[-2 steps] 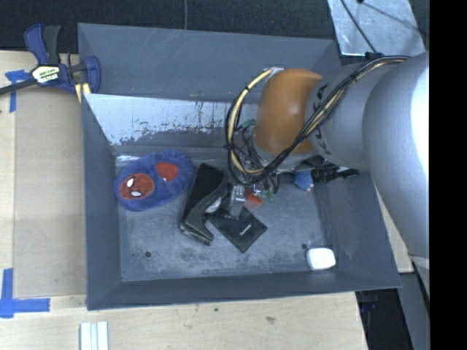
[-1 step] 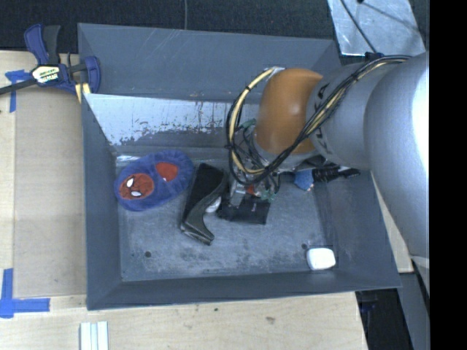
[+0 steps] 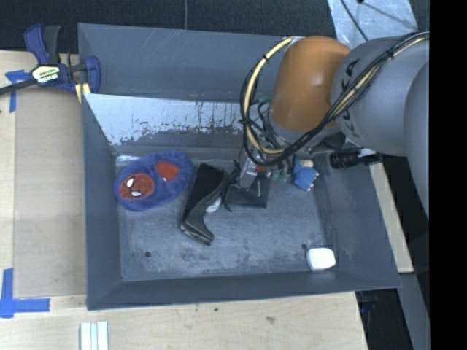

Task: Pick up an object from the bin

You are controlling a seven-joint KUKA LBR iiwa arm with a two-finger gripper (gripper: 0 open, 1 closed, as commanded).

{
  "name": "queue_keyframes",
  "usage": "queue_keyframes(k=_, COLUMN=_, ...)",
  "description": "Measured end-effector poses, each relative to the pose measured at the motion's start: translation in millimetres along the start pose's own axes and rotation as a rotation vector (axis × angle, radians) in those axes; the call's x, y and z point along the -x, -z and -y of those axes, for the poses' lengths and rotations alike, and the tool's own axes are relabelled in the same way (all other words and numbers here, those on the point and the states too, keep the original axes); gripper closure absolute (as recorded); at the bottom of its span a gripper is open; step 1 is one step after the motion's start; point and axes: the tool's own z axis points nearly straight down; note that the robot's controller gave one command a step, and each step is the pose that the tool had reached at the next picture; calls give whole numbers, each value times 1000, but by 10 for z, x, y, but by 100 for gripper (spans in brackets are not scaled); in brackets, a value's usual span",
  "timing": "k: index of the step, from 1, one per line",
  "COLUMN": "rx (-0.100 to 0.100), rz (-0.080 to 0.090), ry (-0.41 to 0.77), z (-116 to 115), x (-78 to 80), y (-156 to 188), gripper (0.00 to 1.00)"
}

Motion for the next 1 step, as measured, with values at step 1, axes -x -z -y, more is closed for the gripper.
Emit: queue_keyframes(k=1, rx=-4, rz=-10, ry=16, z=234, x=-423, y=33, gripper=100)
